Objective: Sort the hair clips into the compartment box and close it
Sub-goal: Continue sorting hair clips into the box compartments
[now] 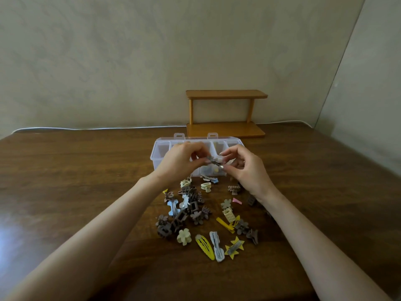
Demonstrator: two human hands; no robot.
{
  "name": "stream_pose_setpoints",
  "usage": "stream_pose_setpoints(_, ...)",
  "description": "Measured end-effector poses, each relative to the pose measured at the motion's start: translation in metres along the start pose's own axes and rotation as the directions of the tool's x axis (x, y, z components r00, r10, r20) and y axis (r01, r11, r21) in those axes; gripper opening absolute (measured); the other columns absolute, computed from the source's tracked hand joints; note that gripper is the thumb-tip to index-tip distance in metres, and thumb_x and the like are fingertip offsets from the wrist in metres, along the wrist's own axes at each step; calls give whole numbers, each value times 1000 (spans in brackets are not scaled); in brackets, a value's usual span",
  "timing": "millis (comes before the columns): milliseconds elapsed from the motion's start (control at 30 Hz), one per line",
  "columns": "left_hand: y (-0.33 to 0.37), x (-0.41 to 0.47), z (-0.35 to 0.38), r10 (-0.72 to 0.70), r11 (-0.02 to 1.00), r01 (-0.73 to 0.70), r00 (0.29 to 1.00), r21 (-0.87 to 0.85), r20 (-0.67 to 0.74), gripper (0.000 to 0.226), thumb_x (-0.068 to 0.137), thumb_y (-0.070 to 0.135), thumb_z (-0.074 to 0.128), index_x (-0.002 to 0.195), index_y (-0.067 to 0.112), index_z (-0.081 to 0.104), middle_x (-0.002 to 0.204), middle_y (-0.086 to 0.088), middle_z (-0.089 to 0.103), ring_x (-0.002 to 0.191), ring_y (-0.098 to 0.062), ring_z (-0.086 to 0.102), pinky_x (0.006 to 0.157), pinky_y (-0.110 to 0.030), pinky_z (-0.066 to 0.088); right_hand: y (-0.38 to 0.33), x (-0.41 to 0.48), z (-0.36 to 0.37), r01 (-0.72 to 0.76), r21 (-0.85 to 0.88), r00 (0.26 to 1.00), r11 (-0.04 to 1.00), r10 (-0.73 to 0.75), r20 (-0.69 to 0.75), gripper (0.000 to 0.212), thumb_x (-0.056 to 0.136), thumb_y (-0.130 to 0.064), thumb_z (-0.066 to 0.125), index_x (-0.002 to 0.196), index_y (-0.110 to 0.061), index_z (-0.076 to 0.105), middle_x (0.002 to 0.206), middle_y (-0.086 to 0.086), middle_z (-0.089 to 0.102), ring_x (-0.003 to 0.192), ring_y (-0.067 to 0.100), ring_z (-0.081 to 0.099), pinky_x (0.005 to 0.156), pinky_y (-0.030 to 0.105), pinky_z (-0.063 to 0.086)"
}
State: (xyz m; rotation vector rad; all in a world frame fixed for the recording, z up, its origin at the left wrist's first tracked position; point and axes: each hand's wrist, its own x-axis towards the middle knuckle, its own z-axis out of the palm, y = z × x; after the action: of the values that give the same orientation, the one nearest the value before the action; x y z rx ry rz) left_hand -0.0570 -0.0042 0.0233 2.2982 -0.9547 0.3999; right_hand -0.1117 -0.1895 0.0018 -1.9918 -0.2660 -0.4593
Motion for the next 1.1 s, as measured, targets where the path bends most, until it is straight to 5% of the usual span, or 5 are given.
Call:
stream_pose_setpoints(200,-7,-1,-8,-55,998,58,989,19,-140,9,84,18,65,91,14,66,81,9,61,73,-4,52,63,-16,41,14,1,1,98,-445,994,890,-65,90,14,83,-20,69,96,-22,67,91,-8,62,85,6,53,74,25,47)
stream_pose_setpoints(400,-14,6,-6,-143,988,153,956,21,-255,9,86,19,64,92,14,67,82,6,61,73,-8,52,60,-14,37,11,2,13,188,-699,957,690,31,288,38,89,-42,57,125,-32,57,113,-2,55,113,17,43,97,31,32)
stream_pose_setpoints(633,-11,37,8,-167,948,242,929,204,-329,13,89,25,58,91,13,64,87,4,63,88,-17,51,66,-28,36,9,0,16,169,-703,973,691,-4,230,27,83,-38,66,106,-24,68,108,-2,59,110,19,47,95,31,33)
stream_pose_setpoints(833,-16,42,21,-186,906,224,973,359,-137,29,88,42,55,99,18,66,104,-4,57,101,-22,47,79,-32,40,10,-1,11,172,-691,974,702,-14,228,17,82,-35,68,95,-24,70,105,-3,61,110,17,49,95,32,35)
stream_pose_setpoints(1100,-22,23,11,-89,937,110,993,332,-80,39,88,-3,39,106,18,66,116,-7,52,105,-23,40,85,-33,36,9,0,11,179,-694,974,697,-28,224,14,87,-32,62,97,-24,70,106,-3,63,109,15,49,94,31,34)
